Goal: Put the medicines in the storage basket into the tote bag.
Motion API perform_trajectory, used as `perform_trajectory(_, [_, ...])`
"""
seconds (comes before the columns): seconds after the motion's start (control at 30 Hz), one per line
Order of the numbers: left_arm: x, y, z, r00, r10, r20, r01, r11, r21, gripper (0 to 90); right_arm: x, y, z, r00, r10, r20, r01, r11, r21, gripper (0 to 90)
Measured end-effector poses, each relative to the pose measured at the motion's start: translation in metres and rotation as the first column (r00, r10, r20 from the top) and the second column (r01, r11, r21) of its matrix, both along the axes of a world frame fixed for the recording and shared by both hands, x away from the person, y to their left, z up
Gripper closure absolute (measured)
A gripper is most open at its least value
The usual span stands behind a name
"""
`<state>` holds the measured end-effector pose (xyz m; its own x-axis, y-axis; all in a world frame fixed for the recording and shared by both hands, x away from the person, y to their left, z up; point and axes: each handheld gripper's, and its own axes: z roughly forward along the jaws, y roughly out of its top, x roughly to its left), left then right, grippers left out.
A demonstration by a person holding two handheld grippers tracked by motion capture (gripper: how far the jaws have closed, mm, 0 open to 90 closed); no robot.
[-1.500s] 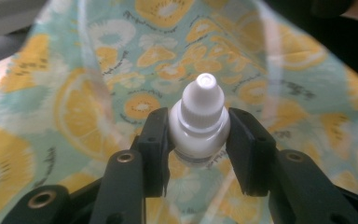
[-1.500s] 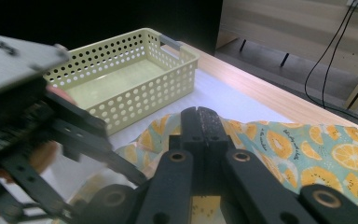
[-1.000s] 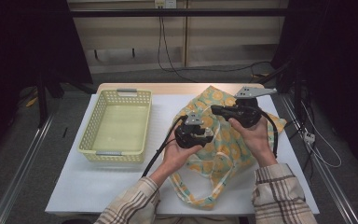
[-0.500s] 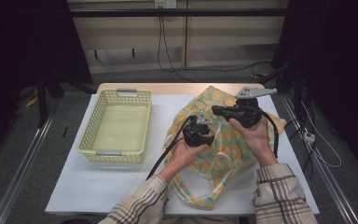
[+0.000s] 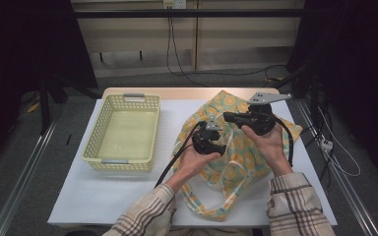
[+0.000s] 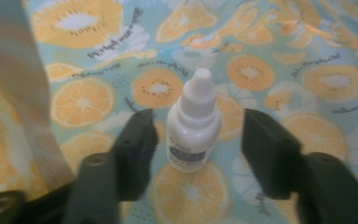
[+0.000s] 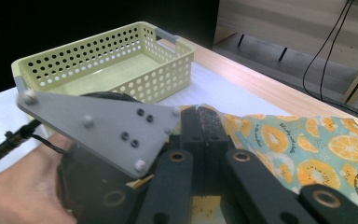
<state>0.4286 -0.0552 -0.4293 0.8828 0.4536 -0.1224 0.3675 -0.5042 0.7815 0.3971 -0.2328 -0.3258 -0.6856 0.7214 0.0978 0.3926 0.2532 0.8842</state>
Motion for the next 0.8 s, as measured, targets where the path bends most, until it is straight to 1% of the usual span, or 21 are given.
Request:
perform_trajectory(0.03, [-0.001, 0.001, 0.002, 1.0000, -0.007, 0.002, 0.007, 1.0000, -0.001, 37.4, 0.000, 0.000, 0.000, 1.0000, 0.000, 0.000, 0.000, 1.000, -0.001, 90.0])
perform_trajectory(0.13, [-0.005, 0.005, 0.004, 0.9999, -0.013, -0.006, 0.013, 0.9996, -0.023, 31.5, 0.000, 0.000, 0.001, 1.0000, -0.001, 0.003, 0.001, 1.000, -0.003, 90.0])
perform_trajectory(0.2, [-0.008, 0.008, 0.004, 0.9999, -0.010, 0.006, 0.010, 0.9999, -0.009, 27.0, 0.000, -0.001, 0.000, 1.0000, -0.004, 0.004, 0.004, 1.000, -0.003, 90.0])
perform_trajectory(0.23, [-0.009, 0.009, 0.005, 0.9999, 0.000, 0.013, -0.001, 1.0000, 0.007, 24.5, 0.000, -0.001, 0.001, 1.0000, -0.004, 0.005, 0.004, 1.000, -0.004, 90.0])
perform_trajectory(0.27, [-0.009, 0.010, 0.005, 0.9999, 0.007, 0.016, -0.007, 0.9996, 0.027, 19.7, 0.000, -0.001, 0.001, 1.0000, -0.005, 0.005, 0.005, 1.000, -0.004, 90.0])
perform_trajectory(0.3, [-0.010, 0.011, 0.005, 0.9999, 0.014, 0.008, -0.014, 0.9995, 0.028, 14.5, 0.000, -0.001, 0.001, 1.0000, -0.005, 0.005, 0.005, 1.000, -0.004, 90.0])
perform_trajectory(0.33, [-0.012, 0.013, 0.006, 0.9999, 0.010, 0.011, -0.011, 0.9994, 0.032, 12.6, 0.000, -0.001, 0.001, 1.0000, -0.005, 0.004, 0.005, 1.000, -0.002, 90.0])
perform_trajectory(0.4, [-0.015, 0.018, 0.008, 0.9997, 0.008, 0.021, -0.008, 0.9998, 0.016, 12.7, 0.000, 0.000, 0.000, 1.0000, -0.003, 0.001, 0.003, 1.000, -0.003, 90.0])
perform_trajectory(0.53, [-0.016, 0.029, 0.017, 0.9995, 0.017, 0.027, -0.016, 0.9997, -0.016, 8.7, 0.002, 0.000, -0.002, 1.0000, -0.007, -0.006, 0.007, 1.000, -0.007, 90.0])
perform_trajectory(0.57, [-0.015, 0.032, 0.019, 0.9996, 0.012, 0.025, -0.012, 0.9999, -0.010, 7.5, 0.002, 0.000, -0.002, 0.9999, -0.008, -0.007, 0.008, 1.000, -0.005, 90.0])
perform_trajectory(0.67, [-0.017, 0.040, 0.025, 0.9998, 0.015, 0.014, -0.015, 0.9998, -0.014, 8.0, 0.002, 0.000, -0.001, 0.9999, -0.010, -0.002, 0.010, 1.000, 0.001, 90.0])
perform_trajectory(0.73, [-0.020, 0.045, 0.030, 0.9995, 0.010, 0.029, -0.010, 0.9998, -0.015, 7.9, 0.002, 0.000, -0.001, 0.9999, -0.011, -0.003, 0.011, 1.000, -0.003, 90.0])
perform_trajectory(0.8, [-0.023, 0.051, 0.034, 0.9988, 0.020, 0.044, -0.018, 0.9994, -0.028, 7.9, 0.002, 0.000, -0.002, 0.9999, -0.013, -0.007, 0.013, 1.000, -0.004, 90.0])
